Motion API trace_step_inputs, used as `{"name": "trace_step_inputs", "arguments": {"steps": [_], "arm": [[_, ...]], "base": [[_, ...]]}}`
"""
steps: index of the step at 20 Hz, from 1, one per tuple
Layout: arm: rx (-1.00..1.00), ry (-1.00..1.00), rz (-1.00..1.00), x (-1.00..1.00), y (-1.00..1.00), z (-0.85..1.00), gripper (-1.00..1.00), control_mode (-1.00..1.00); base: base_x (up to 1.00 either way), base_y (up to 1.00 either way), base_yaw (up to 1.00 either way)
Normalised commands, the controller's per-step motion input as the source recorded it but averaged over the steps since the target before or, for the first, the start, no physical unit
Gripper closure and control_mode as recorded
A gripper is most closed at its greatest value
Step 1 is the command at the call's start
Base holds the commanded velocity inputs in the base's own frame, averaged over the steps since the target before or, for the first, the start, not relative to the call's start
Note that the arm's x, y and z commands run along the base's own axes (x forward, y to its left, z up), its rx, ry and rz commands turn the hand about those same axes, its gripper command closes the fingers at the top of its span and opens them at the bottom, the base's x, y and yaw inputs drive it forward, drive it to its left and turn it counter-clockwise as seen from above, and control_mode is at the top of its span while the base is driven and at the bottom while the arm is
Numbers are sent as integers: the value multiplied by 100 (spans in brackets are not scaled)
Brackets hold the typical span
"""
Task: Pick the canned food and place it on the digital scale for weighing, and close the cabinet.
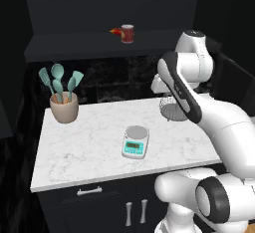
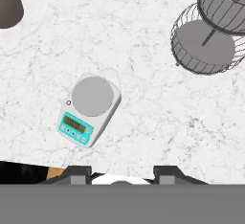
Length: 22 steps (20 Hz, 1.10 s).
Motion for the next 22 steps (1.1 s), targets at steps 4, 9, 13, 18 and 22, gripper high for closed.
{"name": "trace_step_inputs", "arguments": {"steps": [4, 9, 13, 18, 22], "arm": [[-3, -8, 0, -34, 8, 0, -100, -100], [-3, -30, 5, -86, 20, 6, -100, -100], [1, -55, 0, -68, 0, 49, -100, -100], [6, -63, 0, -55, 0, 54, -100, -100], [5, -40, 0, -38, 0, 79, -100, -100]], "base": [[0, 0, 0], [0, 0, 0], [0, 0, 0], [0, 0, 0], [0, 0, 0]]}}
